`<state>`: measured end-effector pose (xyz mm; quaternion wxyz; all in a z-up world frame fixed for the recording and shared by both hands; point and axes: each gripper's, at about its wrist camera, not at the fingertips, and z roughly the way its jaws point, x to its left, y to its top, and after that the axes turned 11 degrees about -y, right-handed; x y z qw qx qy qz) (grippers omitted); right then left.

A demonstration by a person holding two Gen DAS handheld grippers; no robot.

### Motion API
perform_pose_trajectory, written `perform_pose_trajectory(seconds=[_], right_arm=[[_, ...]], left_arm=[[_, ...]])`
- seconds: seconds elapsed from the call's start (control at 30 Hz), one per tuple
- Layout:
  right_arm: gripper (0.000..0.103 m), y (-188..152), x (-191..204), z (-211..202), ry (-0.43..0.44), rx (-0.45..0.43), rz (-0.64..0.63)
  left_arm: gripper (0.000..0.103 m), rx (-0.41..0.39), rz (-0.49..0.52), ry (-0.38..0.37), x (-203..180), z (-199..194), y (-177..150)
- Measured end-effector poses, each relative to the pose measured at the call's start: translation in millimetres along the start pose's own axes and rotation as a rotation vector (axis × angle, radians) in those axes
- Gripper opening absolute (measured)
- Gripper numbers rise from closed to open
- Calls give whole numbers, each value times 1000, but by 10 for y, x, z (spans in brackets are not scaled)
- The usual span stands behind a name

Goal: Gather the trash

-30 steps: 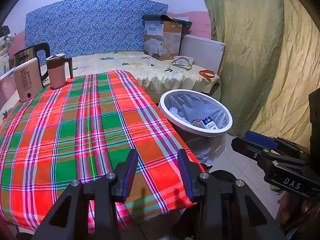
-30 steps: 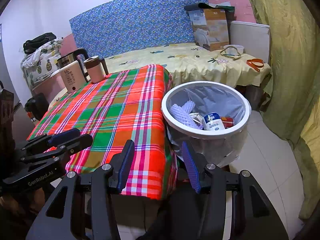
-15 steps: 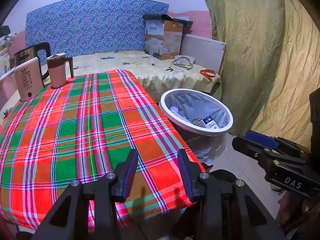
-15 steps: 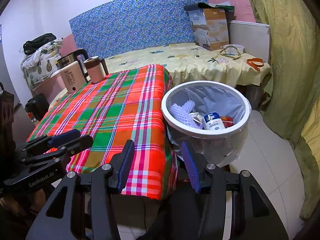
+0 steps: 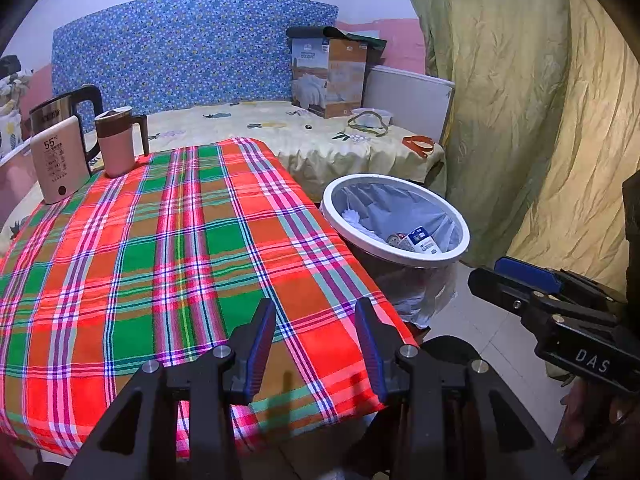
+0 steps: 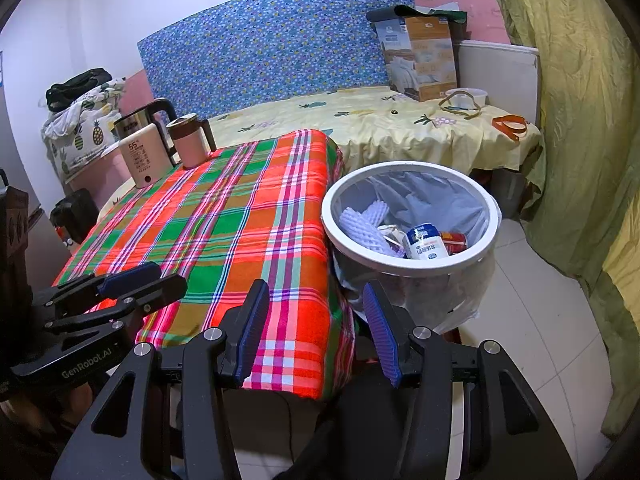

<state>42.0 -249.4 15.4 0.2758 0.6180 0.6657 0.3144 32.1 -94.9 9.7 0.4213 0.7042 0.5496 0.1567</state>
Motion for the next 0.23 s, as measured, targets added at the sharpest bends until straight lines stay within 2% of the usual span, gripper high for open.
perform_pose_trajectory(seconds=[0.23], right_arm=[[51, -10, -18, 0, 2, -4, 1]], left_arm=[[41, -3, -3, -4, 1, -2, -4]])
